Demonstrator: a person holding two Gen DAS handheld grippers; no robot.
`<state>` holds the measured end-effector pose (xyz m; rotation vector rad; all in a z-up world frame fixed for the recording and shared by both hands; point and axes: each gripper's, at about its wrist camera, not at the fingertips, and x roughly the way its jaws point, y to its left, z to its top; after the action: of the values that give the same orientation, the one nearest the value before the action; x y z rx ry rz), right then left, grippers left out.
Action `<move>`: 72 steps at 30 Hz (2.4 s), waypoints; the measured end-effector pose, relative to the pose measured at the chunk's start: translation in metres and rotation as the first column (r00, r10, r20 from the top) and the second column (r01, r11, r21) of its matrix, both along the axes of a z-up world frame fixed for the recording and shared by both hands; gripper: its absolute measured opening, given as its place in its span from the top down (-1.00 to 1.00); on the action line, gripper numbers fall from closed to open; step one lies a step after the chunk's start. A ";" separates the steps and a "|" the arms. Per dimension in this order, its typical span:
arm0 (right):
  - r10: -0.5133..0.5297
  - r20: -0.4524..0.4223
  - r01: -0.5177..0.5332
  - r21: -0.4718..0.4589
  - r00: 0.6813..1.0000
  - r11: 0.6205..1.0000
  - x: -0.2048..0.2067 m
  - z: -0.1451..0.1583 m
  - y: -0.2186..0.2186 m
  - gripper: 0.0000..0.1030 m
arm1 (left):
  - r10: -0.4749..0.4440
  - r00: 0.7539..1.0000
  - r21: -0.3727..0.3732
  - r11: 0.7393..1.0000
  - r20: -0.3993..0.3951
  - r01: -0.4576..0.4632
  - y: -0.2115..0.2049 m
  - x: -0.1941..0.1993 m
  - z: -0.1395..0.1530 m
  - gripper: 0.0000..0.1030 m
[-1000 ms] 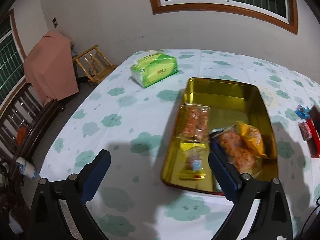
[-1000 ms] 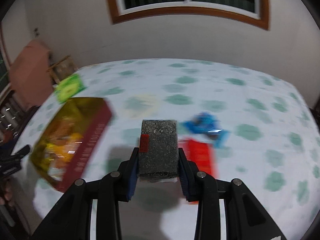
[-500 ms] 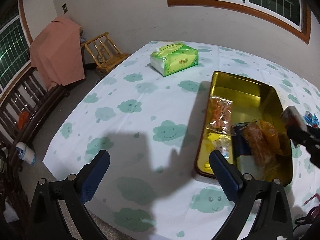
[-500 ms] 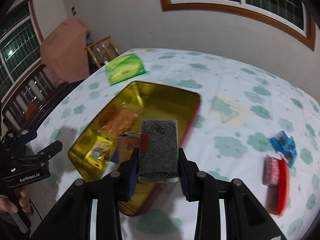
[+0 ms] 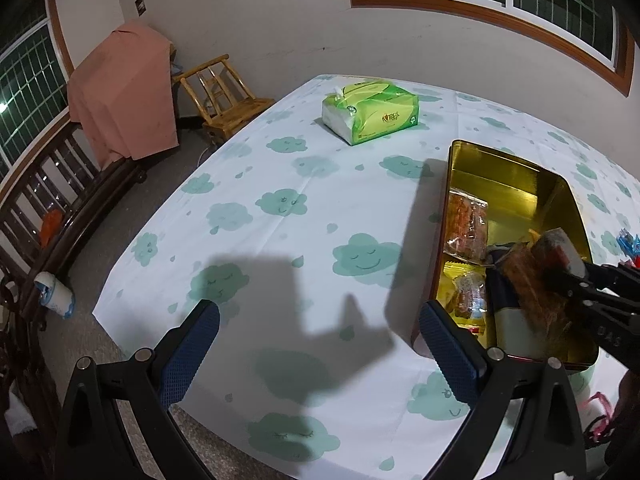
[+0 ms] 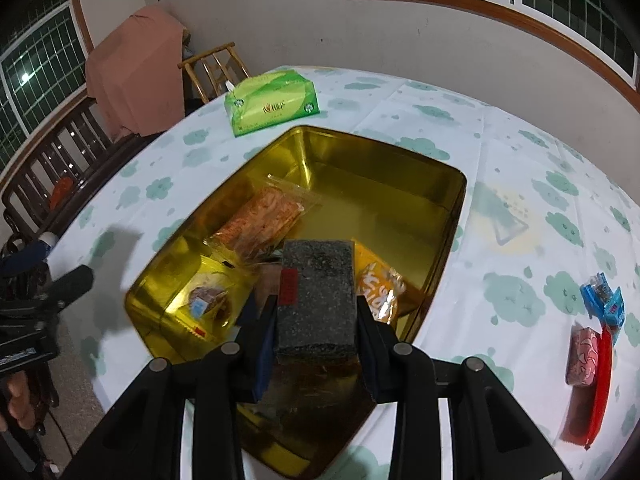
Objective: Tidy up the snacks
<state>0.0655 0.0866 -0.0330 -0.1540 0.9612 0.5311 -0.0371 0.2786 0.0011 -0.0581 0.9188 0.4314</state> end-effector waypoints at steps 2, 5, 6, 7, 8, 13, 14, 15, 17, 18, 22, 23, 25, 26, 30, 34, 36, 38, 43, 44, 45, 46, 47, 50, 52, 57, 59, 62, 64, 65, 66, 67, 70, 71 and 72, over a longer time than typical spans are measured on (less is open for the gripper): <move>0.004 -0.002 -0.004 -0.015 1.000 1.000 0.002 -0.005 0.004 0.31 | -0.001 1.000 -0.002 1.000 -0.001 0.001 0.001 0.000 -0.001 -0.93; 0.010 0.007 -0.010 -0.022 1.000 1.000 0.001 -0.008 0.009 0.29 | 0.000 1.000 -0.006 1.000 -0.003 0.000 0.001 0.000 -0.002 -0.93; 0.009 0.004 -0.009 -0.021 1.000 1.000 0.001 -0.009 0.009 0.27 | 0.000 1.000 -0.010 1.000 -0.005 0.000 0.001 0.000 -0.003 -0.93; 0.010 -0.001 -0.010 -0.018 1.000 1.000 0.002 -0.009 0.009 0.27 | -0.001 1.000 -0.012 1.000 -0.006 0.001 0.001 0.000 -0.003 -0.93; 0.012 -0.003 -0.012 -0.017 1.000 1.000 0.003 -0.009 0.009 0.27 | -0.003 1.000 -0.013 1.000 -0.007 0.003 0.000 0.000 -0.003 -0.93; 0.014 -0.014 -0.014 -0.017 1.000 1.000 0.003 -0.009 0.008 0.22 | -0.007 1.000 -0.018 1.000 -0.006 0.007 -0.003 -0.001 -0.003 -0.93; 0.014 -0.016 -0.015 -0.017 1.000 1.000 0.003 -0.008 0.007 0.19 | -0.008 1.000 -0.021 1.000 -0.001 0.008 -0.004 -0.002 -0.003 -0.93; 0.013 -0.017 -0.014 -0.020 1.000 1.000 0.003 -0.007 0.006 0.13 | -0.010 1.000 -0.023 1.000 0.001 0.010 -0.005 -0.002 -0.002 -0.93; 0.022 -0.010 -0.023 -0.016 1.000 1.000 0.000 -0.003 0.004 0.09 | -0.015 1.000 -0.020 1.000 0.007 0.015 -0.008 -0.002 0.001 -0.93; 0.024 0.000 -0.024 -0.013 1.000 1.000 -0.001 0.001 0.002 0.07 | -0.018 1.000 -0.017 1.000 0.012 0.018 -0.010 -0.002 0.002 -0.93; 0.017 0.034 -0.018 0.024 0.999 1.000 -0.009 0.019 -0.013 -0.01 | -0.033 0.999 -0.008 0.999 0.026 0.033 -0.017 -0.001 0.010 -0.93; 0.009 0.042 -0.011 0.037 0.999 0.999 -0.010 0.024 -0.020 -0.01 | -0.035 0.999 -0.005 0.999 0.030 0.036 -0.018 -0.001 0.011 -0.93; -0.015 0.055 0.012 0.055 0.998 0.998 -0.012 0.032 -0.036 -0.02 | -0.046 0.998 -0.003 0.999 0.036 0.046 -0.023 0.000 0.014 -0.93; -0.033 0.061 0.029 0.060 0.998 0.998 -0.012 0.036 -0.046 -0.02 | -0.051 0.998 -0.002 0.999 0.039 0.051 -0.025 0.001 0.015 -0.93; -0.131 0.084 0.127 0.047 0.988 0.991 -0.008 0.043 -0.097 -0.02 | -0.083 0.996 -0.006 0.997 0.045 0.083 -0.040 0.006 0.019 -0.93; -0.266 0.077 0.265 0.020 0.961 0.964 0.003 0.038 -0.160 -0.02 | -0.125 0.991 -0.014 0.992 0.051 0.126 -0.056 0.011 0.022 -0.93; -0.324 0.070 0.325 -0.002 0.943 0.946 0.007 0.032 -0.190 -0.02 | -0.145 0.988 -0.004 0.989 0.050 0.146 -0.066 0.014 0.024 -0.94; -0.362 0.055 0.363 -0.025 0.931 0.931 0.011 0.024 -0.215 -0.02 | -0.160 0.986 0.005 0.987 0.048 0.160 -0.074 0.016 0.025 -0.94; -0.386 -0.003 0.386 -0.043 0.922 0.922 0.017 -0.002 -0.244 -0.02 | -0.190 0.981 0.016 0.982 0.038 0.189 -0.093 0.022 0.028 -0.94; -0.392 -0.012 0.392 -0.042 0.920 0.919 0.018 -0.007 -0.247 -0.02 | -0.195 0.980 0.019 0.981 0.036 0.194 -0.096 0.022 0.028 -0.94; -0.400 -0.016 0.399 -0.043 0.916 0.916 0.019 -0.011 -0.250 -0.02 | -0.202 0.979 0.026 0.979 0.032 0.201 -0.099 0.023 0.029 -0.94; -0.408 -0.021 0.407 -0.039 0.913 0.912 0.020 -0.016 -0.254 -0.02 | -0.210 0.977 0.034 0.977 0.030 0.209 -0.104 0.024 0.029 -0.94; -0.411 -0.026 0.410 -0.031 0.911 0.912 0.018 -0.019 -0.258 -0.02 | -0.215 0.976 0.039 0.976 0.028 0.214 -0.107 0.025 0.030 -0.94; -0.416 -0.031 0.415 -0.031 0.909 0.909 0.019 -0.027 -0.264 -0.02 | -0.233 0.972 0.043 0.972 0.021 0.232 -0.117 0.030 0.030 -0.94; -0.419 -0.029 0.418 -0.048 0.907 0.907 0.020 -0.032 -0.264 -0.03 | -0.245 0.969 0.045 0.969 0.019 0.244 -0.126 0.033 0.031 -0.94; -0.425 -0.035 0.424 -0.036 0.904 0.905 0.021 -0.039 -0.270 -0.04 | -0.287 0.958 0.042 0.957 0.008 0.286 -0.149 0.044 0.029 -0.94; -0.425 -0.019 0.425 -0.037 0.905 0.905 0.019 -0.040 -0.270 -0.06 | -0.306 0.952 0.036 0.951 0.003 0.306 -0.161 0.049 0.027 -0.94; -0.426 -0.001 0.426 -0.040 0.905 0.904 0.018 -0.040 -0.267 -0.09 | -0.333 0.943 0.030 0.943 -0.007 0.333 -0.177 0.057 0.024 -0.94; -0.421 0.012 0.421 -0.038 0.907 0.906 0.018 -0.041 -0.266 -0.12 | -0.357 0.934 0.029 0.934 -0.006 0.357 -0.191 0.063 0.022 -0.94; -0.418 0.025 0.418 -0.039 0.908 0.908 0.017 -0.041 -0.266 -0.05 | -0.363 0.932 0.035 0.931 -0.004 0.363 -0.199 0.066 0.021 -0.94; -0.417 0.031 0.418 -0.033 0.908 0.908 0.017 -0.041 -0.267 0.01 | -0.365 0.931 0.038 0.930 -0.001 0.365 -0.203 0.068 0.020 -0.94; -0.418 0.034 0.419 -0.026 0.908 0.908 0.017 -0.042 -0.269 0.05 | -0.372 0.928 0.041 0.927 0.002 0.372 -0.211 0.071 0.018 -0.94; -0.410 0.036 0.411 -0.003 0.911 0.912 0.016 -0.041 -0.274 0.11 | -0.400 0.916 0.024 0.916 -0.006 0.400 -0.232 0.084 0.011 -0.94; -0.405 0.039 0.406 -0.003 0.913 0.914 0.014 -0.041 -0.275 0.11 | -0.411 0.912 0.015 0.912 -0.005 0.411 -0.239 0.088 0.009 -0.94; -0.402 0.042 0.402 -0.006 0.915 0.915 0.011 -0.041 -0.276 0.11 | -0.422 0.906 0.004 0.906 -0.004 0.422 -0.249 0.092 0.005 -0.94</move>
<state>0.0770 -0.1891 -0.0742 0.0233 0.9263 0.1398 0.0552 0.0297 0.0064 0.1457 0.9044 0.0283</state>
